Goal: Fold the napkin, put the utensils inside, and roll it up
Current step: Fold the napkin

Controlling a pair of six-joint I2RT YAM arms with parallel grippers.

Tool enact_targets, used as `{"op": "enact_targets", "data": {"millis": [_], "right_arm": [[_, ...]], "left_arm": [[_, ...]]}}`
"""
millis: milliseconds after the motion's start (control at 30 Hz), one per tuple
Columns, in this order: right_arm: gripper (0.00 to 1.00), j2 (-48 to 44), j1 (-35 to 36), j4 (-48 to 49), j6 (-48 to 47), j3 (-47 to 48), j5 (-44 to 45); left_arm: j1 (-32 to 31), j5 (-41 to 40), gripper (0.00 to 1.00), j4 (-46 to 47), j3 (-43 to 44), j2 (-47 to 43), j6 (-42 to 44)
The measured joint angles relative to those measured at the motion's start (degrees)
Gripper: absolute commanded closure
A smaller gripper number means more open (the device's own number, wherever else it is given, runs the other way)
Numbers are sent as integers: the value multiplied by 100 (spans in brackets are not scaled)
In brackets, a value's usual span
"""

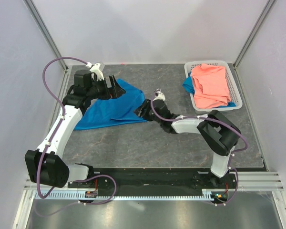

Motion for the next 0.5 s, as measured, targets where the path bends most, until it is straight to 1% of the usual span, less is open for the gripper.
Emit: {"op": "enact_targets", "data": {"millis": [167, 233, 333, 500], "right_arm": [[51, -26, -973, -367, -358, -87, -625], [53, -2, -1237, -579, -588, -37, -881], [54, 166, -1427, -828, -903, 179, -1294], [56, 627, -1543, -1117, -1320, 645, -2022]], "left_arm": [[0, -66, 2, 0, -13, 2, 0], [0, -76, 2, 0, -13, 0, 0], [0, -92, 2, 0, -15, 2, 0], [0, -96, 2, 0, -15, 11, 0]]}}
